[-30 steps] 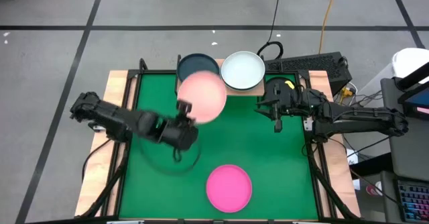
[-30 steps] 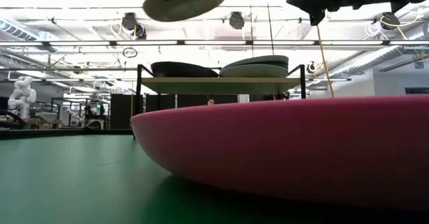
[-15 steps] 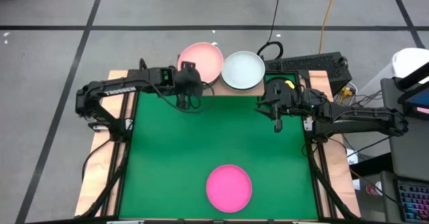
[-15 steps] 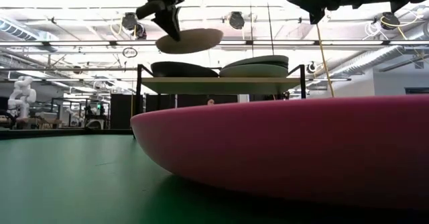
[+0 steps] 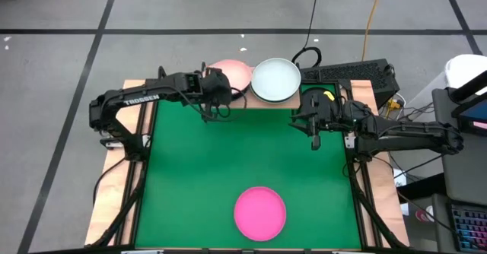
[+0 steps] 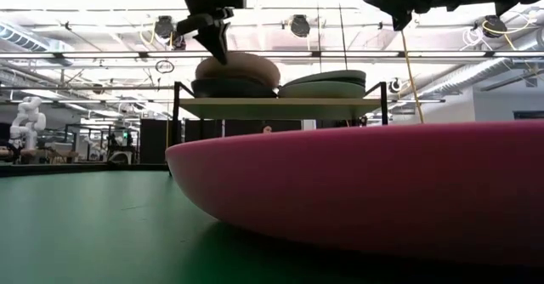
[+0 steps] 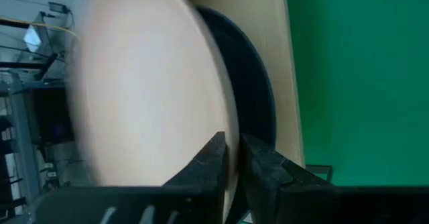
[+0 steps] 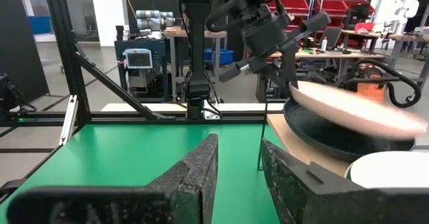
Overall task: Place and stack plates onto a shelf
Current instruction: Stack the light brown plate on top of the dark blue plate on the shelf, then stack the black plate on top of the light brown plate on the shelf
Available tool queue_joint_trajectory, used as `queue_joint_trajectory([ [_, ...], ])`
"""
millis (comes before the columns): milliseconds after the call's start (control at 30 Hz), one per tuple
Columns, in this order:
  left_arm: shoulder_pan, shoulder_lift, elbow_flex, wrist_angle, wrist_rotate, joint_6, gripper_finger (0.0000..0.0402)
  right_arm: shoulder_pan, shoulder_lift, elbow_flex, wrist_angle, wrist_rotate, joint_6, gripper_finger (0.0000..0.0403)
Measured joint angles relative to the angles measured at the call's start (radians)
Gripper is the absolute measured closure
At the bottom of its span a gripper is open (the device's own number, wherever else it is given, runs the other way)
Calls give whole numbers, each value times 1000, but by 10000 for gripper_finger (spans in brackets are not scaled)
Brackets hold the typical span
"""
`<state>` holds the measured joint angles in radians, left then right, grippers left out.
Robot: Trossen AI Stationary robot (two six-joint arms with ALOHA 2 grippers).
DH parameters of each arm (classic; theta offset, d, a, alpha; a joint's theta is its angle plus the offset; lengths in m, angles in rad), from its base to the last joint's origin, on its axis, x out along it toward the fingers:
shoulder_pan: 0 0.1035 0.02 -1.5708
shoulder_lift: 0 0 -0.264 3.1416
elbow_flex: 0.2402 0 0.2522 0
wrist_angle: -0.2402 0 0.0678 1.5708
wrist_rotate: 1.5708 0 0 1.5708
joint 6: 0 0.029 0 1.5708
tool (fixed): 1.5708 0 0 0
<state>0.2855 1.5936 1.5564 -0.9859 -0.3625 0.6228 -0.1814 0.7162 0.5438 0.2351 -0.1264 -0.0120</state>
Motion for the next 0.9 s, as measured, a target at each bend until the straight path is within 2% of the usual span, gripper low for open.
queue_joint_trajectory([
  [200,-7,8,0,13,-13,-15,317,0,0,0,0,0,0,303],
  [500,-35,-45,1,10,-29,-56,314,0,0,0,-6,0,0,303],
  [667,-86,-117,7,10,-102,-88,314,0,0,0,-23,4,8,303],
  [733,-110,-159,19,12,-110,-139,314,0,0,0,-65,65,21,303],
  [867,-154,-278,17,41,-105,-217,314,0,1,0,-171,257,35,303],
  [900,-158,-315,3,70,-105,-230,314,0,2,2,-196,264,36,303],
])
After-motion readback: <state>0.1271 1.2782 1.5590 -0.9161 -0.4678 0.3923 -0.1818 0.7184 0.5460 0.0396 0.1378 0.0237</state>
